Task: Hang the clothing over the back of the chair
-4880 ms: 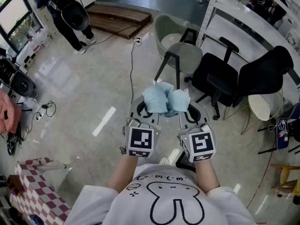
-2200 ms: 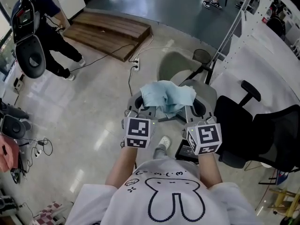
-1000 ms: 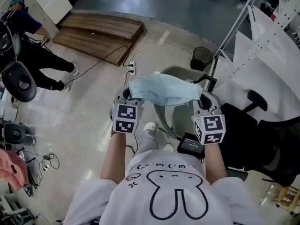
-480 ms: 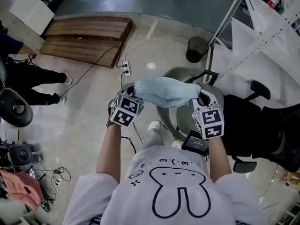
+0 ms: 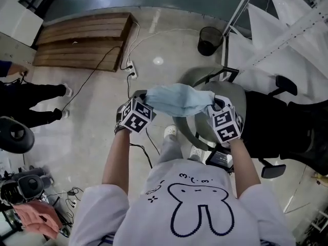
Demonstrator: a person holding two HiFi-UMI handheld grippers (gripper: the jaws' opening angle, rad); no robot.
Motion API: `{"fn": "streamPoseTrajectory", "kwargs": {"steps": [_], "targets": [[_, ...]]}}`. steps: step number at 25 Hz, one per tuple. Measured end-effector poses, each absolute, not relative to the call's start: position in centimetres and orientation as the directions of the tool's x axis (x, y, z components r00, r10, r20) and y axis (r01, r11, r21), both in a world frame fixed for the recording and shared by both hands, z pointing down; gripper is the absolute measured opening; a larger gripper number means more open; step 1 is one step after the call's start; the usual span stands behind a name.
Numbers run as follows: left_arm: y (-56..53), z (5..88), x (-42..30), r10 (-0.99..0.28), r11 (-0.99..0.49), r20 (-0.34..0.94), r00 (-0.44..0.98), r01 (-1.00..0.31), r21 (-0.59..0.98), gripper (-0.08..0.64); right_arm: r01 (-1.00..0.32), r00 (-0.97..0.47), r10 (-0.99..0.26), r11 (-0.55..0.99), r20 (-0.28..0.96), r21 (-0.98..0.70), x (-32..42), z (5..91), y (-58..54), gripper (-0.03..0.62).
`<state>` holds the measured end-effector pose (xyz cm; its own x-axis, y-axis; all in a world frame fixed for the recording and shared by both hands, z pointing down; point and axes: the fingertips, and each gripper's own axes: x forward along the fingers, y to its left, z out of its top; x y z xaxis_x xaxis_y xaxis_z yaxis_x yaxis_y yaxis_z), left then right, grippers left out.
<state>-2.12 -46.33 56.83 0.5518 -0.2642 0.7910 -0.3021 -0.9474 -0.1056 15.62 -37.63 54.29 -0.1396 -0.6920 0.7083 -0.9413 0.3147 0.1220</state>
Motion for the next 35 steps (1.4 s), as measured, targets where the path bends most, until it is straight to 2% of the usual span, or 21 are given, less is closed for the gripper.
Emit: {"fn": "streamPoseTrajectory", "kwargs": {"steps": [5,9,20,27,30,33,35], "targets": [[-47.2,61.0,-3.7,-0.213,-0.952,0.843,0.494,-0.299,-0.066,0.048,-0.942,-0.143,-0.642,0.322,0.754,0.095,15.8,57.6,-38.1,0.038],[-47.3,63.8,-4.6,-0.175,-0.968,0.877,0.447,-0.241,-0.071,0.048,-0.945,-0.133,-0.611,0.315,0.780,0.086,15.5,59.7,-38.4,0.038],[-46.9,69.8,-2.9,-0.060,-0.987,0.909,0.411,-0.160,0.008,0.048,-0.939,-0.128,-0.451,0.342,0.883,0.038,15.5,66.1,-36.9,0.047],[-45.8,72.0,-1.6,0.040,-0.994,0.906,0.420,-0.079,0.081,0.051,-0.946,-0.104,-0.405,0.322,0.908,0.035,15.7,68.2,-36.2,0.159],[-45.6,72.4,-1.0,0.050,-0.995,0.908,0.415,-0.058,0.082,0.059,-0.950,-0.120,-0.441,0.312,0.890,0.026,15.4,66.7,-36.6,0.172],[-45.6,72.9,-1.0,0.059,-0.996,0.915,0.398,-0.043,0.083,0.114,-0.949,-0.143,-0.487,0.316,0.862,0.021,14.4,64.6,-37.6,0.173],[-45.6,73.2,-1.3,0.064,-0.996,0.923,0.379,-0.039,0.085,0.214,-0.947,-0.151,-0.513,0.319,0.845,0.024,13.8,63.2,-38.2,0.173]]}}
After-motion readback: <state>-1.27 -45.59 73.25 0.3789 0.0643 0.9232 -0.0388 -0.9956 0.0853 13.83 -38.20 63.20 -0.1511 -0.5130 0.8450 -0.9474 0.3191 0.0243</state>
